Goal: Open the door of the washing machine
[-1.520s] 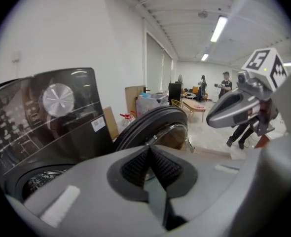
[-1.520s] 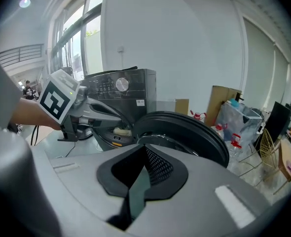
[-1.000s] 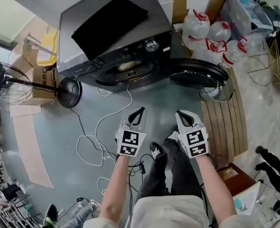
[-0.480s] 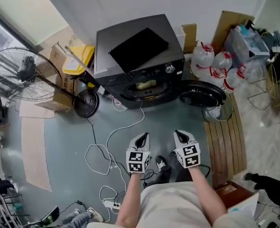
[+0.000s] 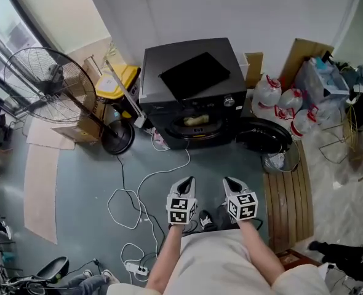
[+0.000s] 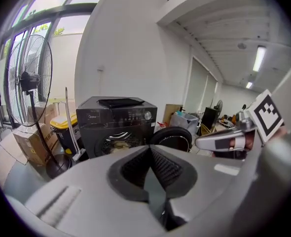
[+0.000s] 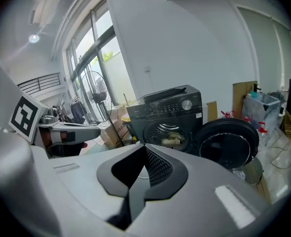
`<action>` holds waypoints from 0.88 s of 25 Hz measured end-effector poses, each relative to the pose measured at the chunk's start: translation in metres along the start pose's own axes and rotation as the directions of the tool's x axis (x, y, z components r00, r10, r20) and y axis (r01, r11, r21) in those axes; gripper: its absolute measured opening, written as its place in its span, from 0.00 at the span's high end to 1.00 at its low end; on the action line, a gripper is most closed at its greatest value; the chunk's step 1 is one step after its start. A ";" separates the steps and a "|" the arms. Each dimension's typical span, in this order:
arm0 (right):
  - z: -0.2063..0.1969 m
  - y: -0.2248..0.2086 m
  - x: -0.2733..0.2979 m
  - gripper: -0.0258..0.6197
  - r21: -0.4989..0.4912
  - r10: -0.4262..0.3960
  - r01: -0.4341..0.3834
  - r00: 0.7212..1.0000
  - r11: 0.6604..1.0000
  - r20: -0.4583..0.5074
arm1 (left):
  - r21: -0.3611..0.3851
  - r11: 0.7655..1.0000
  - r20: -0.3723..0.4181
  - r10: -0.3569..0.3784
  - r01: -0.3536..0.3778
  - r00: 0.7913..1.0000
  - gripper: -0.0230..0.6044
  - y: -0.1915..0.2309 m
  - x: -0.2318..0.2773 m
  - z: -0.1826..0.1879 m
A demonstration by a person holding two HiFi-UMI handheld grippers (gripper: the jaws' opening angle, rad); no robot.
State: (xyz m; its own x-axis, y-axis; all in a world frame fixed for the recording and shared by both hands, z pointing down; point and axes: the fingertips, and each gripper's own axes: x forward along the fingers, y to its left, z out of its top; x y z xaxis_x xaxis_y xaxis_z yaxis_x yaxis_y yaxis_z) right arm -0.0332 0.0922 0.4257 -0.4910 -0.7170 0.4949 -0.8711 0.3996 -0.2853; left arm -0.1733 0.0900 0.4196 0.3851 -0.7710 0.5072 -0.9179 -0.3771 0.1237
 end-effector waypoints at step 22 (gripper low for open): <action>0.012 0.032 0.019 0.96 -0.094 0.029 -0.030 1.000 0.995 -0.003 | -0.132 0.991 0.053 0.021 -0.014 0.998 0.87 0.031 -0.009 0.013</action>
State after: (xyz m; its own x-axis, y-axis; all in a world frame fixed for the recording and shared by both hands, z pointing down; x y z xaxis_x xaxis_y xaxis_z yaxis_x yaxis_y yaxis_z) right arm -0.0700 0.0844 0.4163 -0.5165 -0.7032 0.4886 -0.8530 0.4724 -0.2218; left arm -0.2040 0.0788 0.4076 0.3705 -0.8047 0.4639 -0.9277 -0.2956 0.2282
